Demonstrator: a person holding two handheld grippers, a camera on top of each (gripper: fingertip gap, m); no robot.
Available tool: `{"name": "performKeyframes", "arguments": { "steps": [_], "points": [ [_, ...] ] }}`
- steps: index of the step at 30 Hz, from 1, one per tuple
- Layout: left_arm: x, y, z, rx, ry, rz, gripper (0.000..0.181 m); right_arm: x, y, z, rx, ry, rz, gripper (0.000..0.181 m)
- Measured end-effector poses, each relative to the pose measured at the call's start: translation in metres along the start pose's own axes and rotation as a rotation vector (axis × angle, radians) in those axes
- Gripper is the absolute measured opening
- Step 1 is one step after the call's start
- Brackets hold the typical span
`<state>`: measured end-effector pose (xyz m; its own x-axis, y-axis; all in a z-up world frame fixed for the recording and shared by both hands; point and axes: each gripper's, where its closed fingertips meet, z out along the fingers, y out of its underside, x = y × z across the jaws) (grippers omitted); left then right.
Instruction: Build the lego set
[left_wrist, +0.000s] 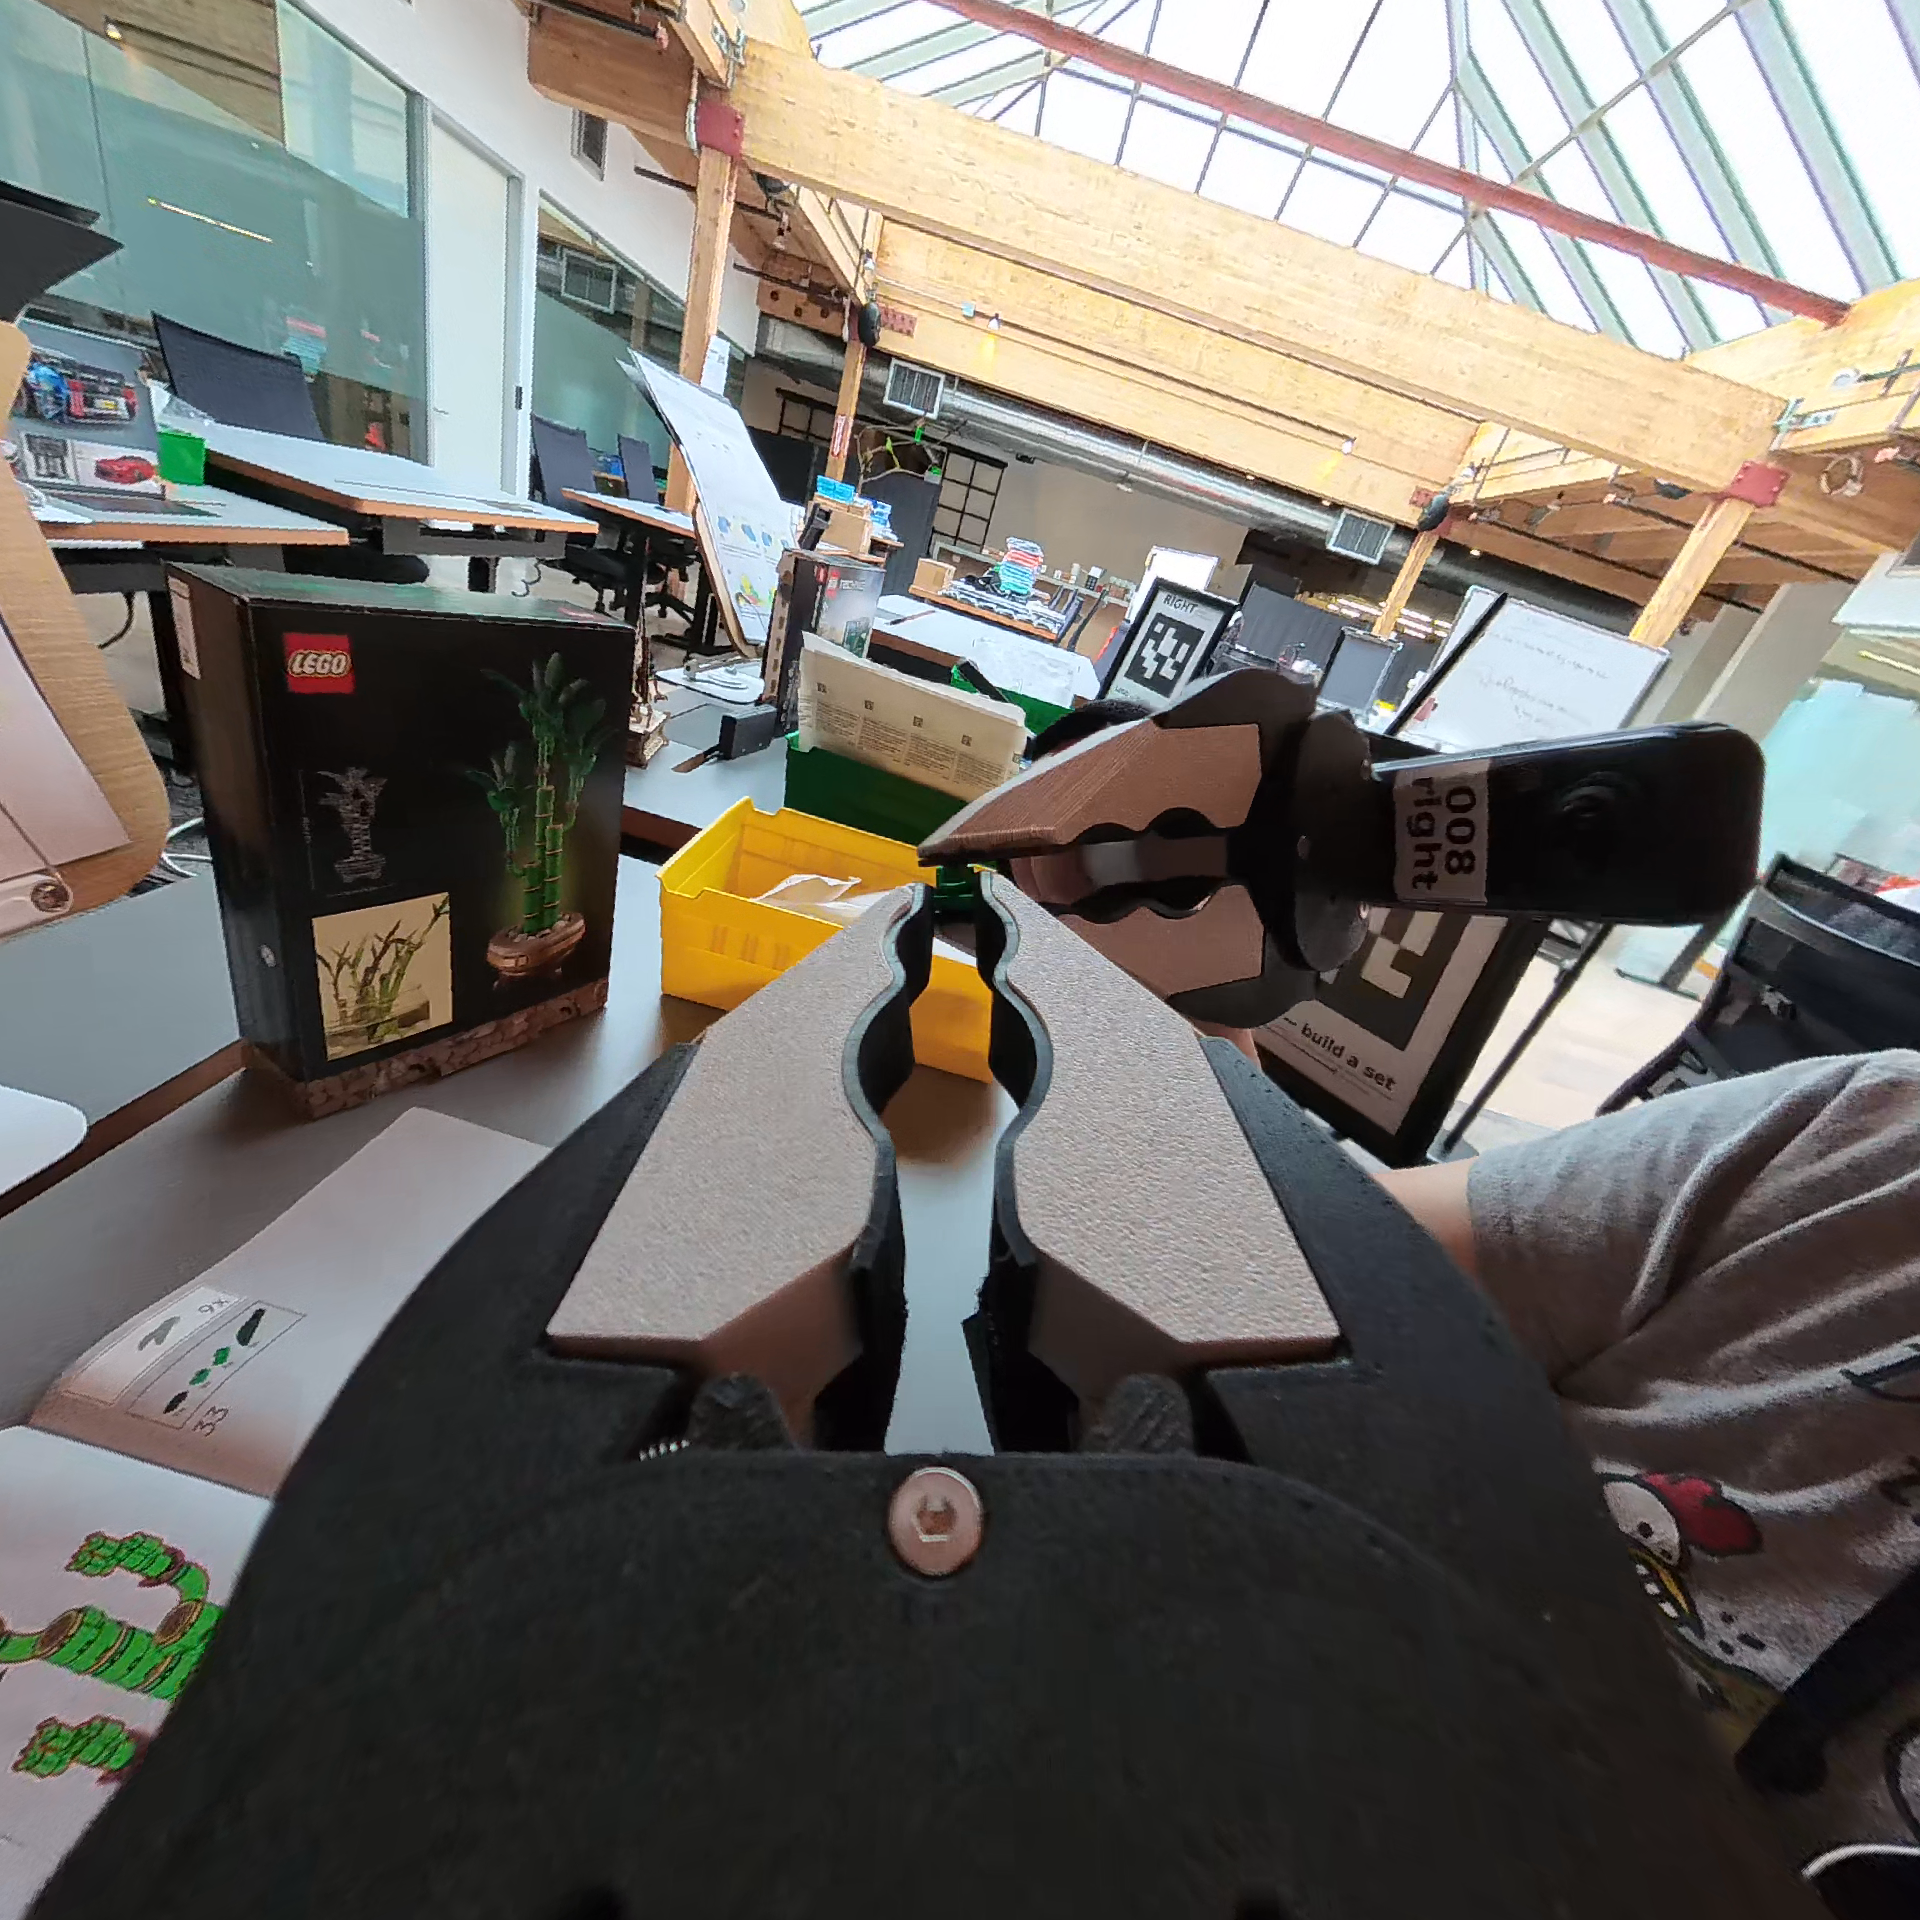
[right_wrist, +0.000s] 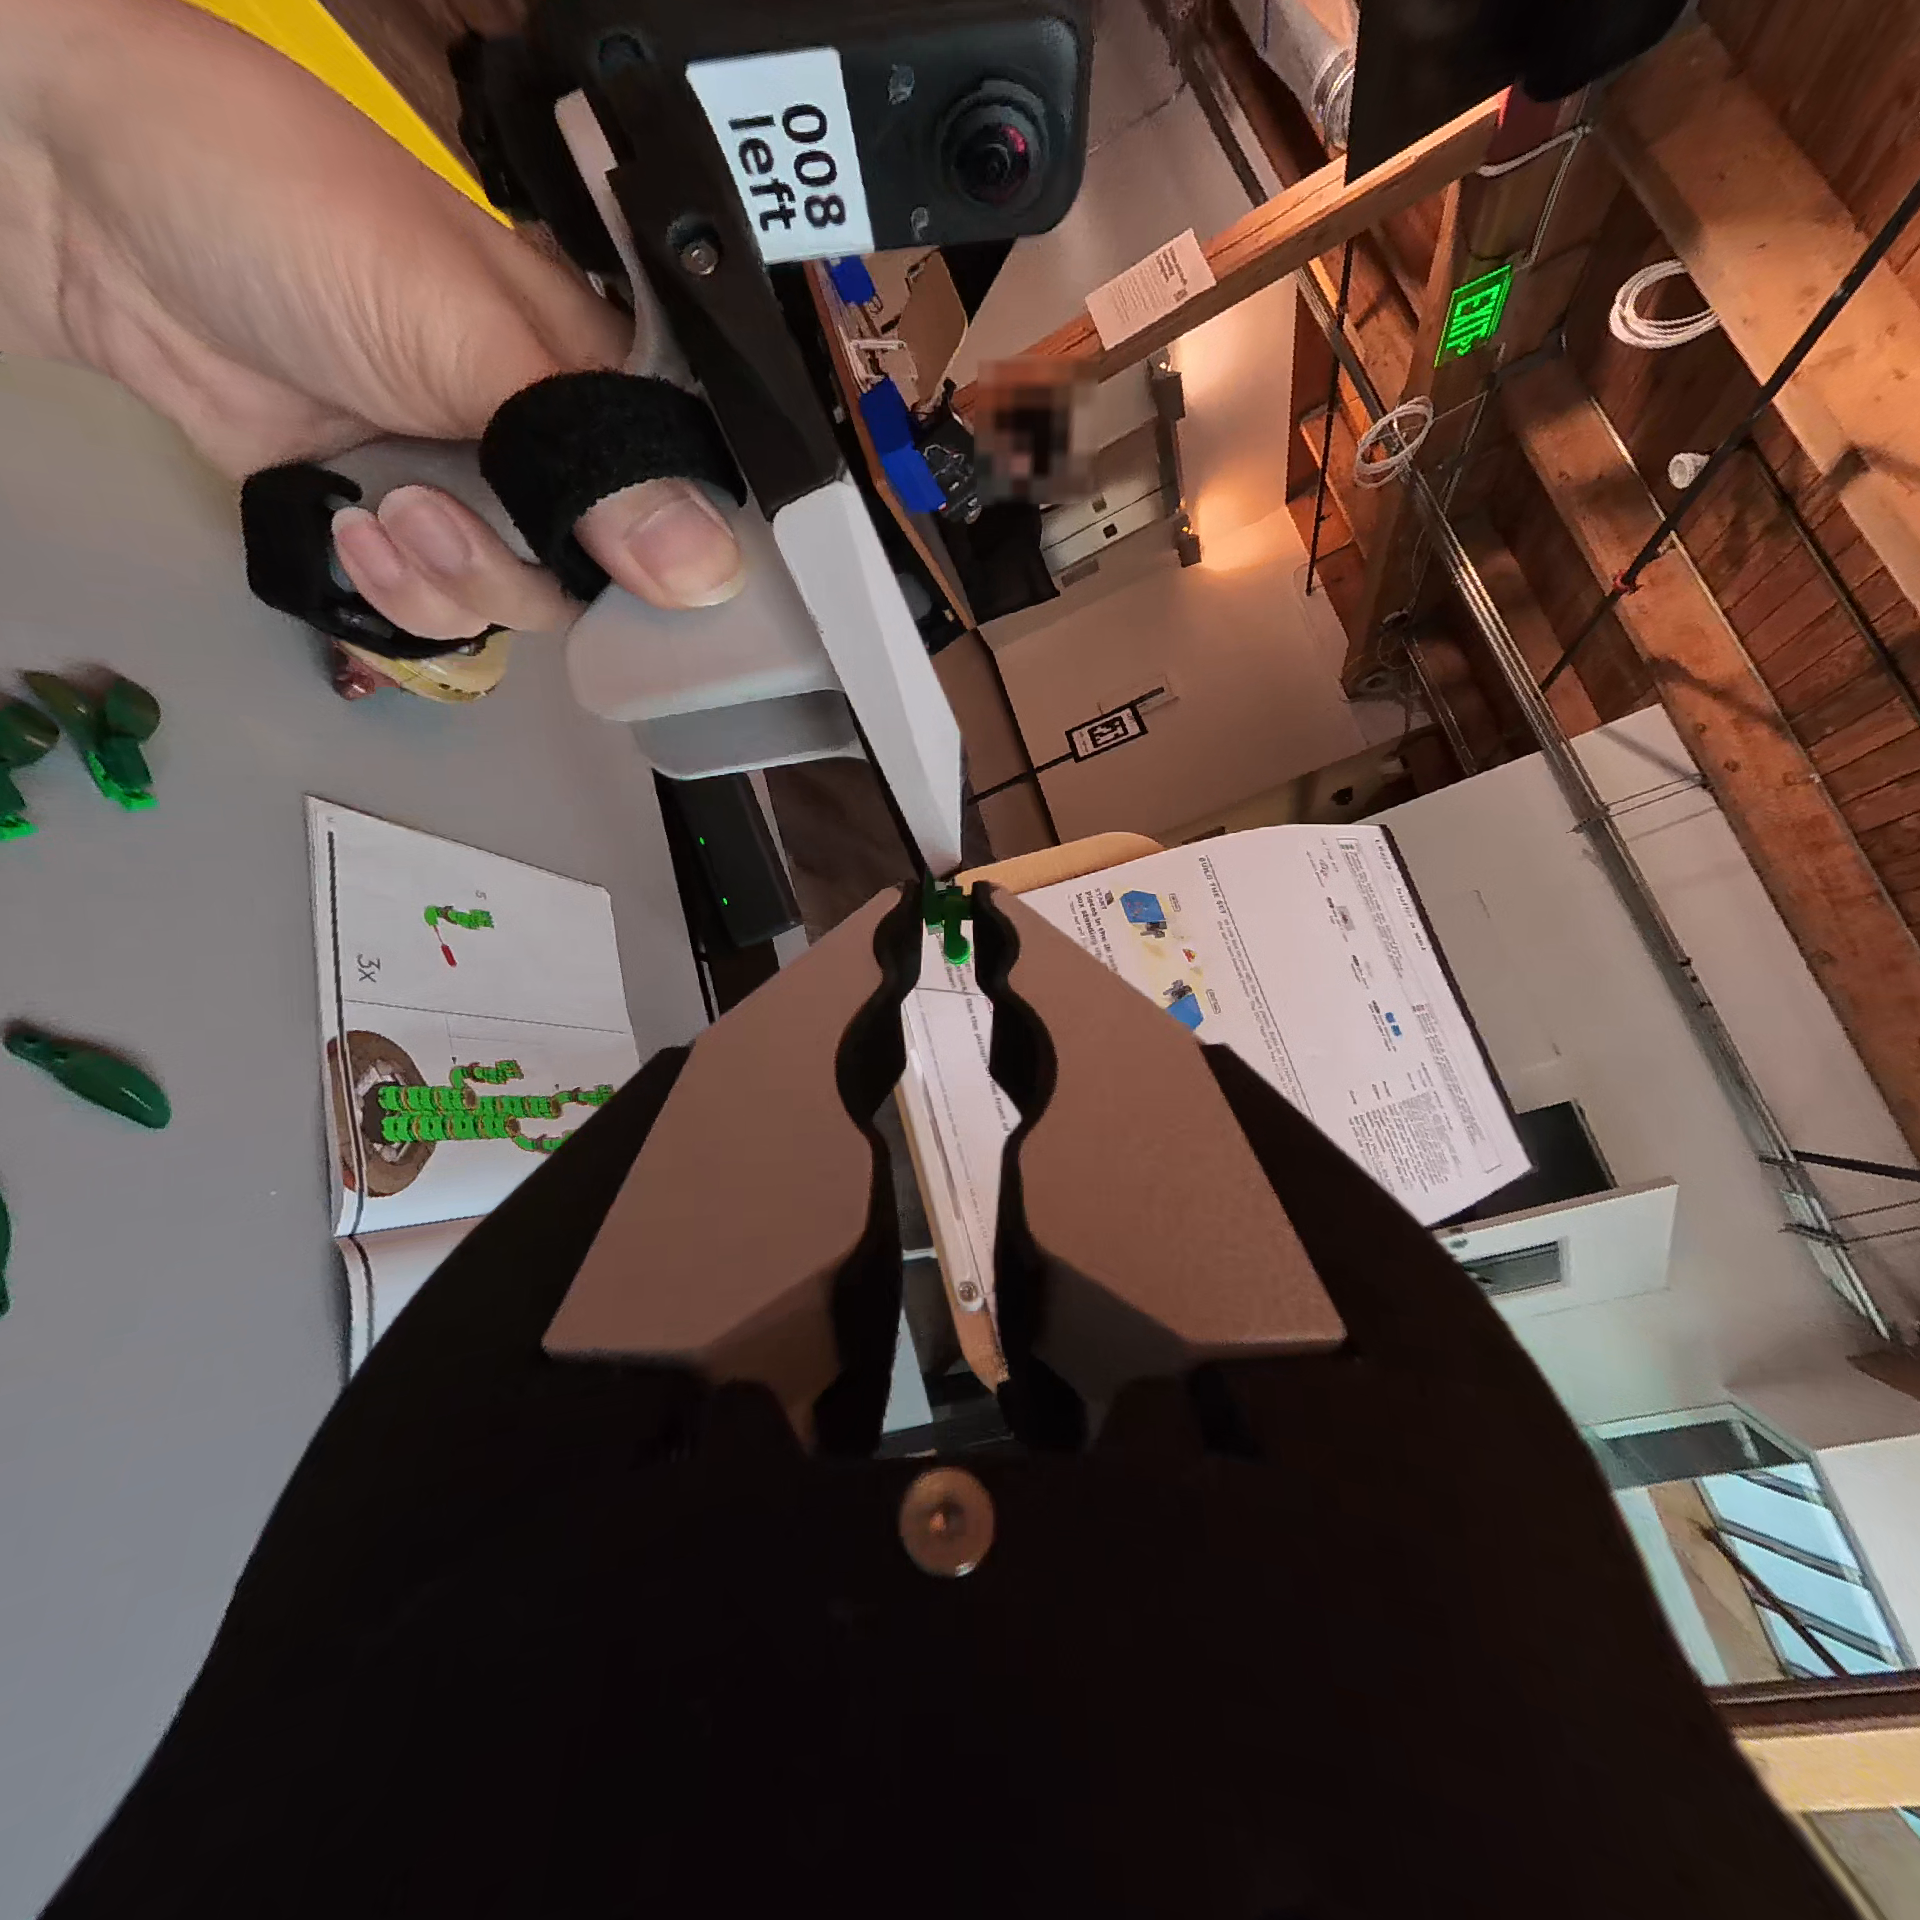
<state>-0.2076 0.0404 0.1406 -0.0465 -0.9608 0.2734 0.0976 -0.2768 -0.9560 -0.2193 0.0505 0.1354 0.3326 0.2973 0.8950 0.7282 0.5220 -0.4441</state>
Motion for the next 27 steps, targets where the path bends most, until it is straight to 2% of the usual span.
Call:
{"name": "performKeyframes", "arguments": {
  "steps": [13,27],
  "points": [
    [-0.008,0.006,-0.002,-0.05,-0.056,0.035,0.005,-0.006,0.005,0.008,-0.064,-0.021,0.014,0.007],
    [-0.021,0.017,-0.001,-0.106,-0.104,0.021,0.005,-0.017,0.018,0.014,-0.121,-0.045,-0.054,0.005]
  ]
}}
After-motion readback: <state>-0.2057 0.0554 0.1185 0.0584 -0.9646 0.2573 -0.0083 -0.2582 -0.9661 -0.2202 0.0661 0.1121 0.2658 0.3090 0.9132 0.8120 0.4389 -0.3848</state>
